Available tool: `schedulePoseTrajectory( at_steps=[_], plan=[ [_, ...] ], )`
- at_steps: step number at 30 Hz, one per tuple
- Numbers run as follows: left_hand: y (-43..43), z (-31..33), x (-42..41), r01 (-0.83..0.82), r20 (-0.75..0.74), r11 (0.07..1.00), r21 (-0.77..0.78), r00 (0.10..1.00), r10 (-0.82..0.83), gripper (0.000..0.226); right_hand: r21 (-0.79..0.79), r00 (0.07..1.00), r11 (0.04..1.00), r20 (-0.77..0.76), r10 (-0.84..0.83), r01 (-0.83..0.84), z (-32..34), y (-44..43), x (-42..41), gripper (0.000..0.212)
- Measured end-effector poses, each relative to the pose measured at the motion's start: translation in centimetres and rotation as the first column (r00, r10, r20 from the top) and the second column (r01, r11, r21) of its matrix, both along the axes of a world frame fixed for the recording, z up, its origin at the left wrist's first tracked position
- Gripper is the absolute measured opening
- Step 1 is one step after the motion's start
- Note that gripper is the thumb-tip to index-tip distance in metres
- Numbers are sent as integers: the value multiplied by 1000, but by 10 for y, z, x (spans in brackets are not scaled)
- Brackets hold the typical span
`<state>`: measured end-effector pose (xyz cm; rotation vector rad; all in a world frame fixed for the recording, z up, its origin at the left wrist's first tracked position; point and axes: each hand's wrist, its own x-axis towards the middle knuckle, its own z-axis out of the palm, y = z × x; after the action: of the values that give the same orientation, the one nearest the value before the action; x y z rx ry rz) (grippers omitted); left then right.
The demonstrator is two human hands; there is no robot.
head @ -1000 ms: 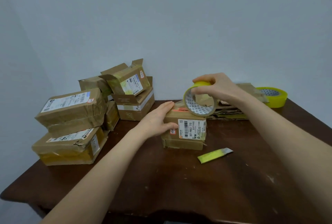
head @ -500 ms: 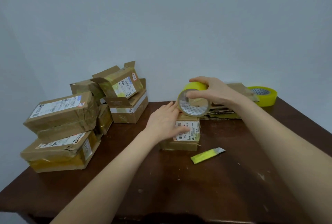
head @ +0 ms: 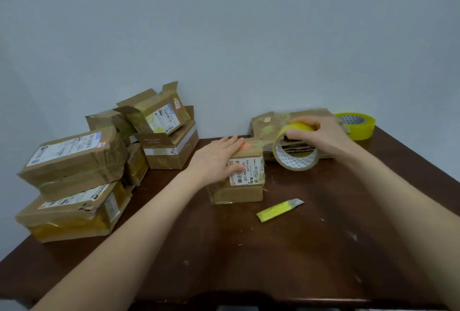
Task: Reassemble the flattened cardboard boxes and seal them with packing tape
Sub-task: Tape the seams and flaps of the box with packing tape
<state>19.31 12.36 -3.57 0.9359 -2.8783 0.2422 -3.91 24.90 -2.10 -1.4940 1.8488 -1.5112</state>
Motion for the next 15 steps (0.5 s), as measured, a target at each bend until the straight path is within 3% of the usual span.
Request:
schedulePoseTrajectory(
  at_steps=[6, 10, 12, 15],
  plan=[
    [-5, 2, 2, 91, 14, 994, 52, 996, -92, 61, 67, 998, 996, 15, 54, -55, -26, -8, -9, 36],
    [9, 4, -15, -29, -52, 998, 51, 998, 32, 58, 161, 990, 978, -32, 140, -134, -36, -18, -9, 46],
    [23, -4, -33, -135, -140, 991, 21, 981, 137, 69, 154, 989, 980, -50, 137, -128, -41, -23, -9, 52],
    [28, -15, -53, -189, -133, 980, -65, 975, 179, 76, 132, 990, 981, 19, 143, -144, -43, -19, -11, 49]
  ],
)
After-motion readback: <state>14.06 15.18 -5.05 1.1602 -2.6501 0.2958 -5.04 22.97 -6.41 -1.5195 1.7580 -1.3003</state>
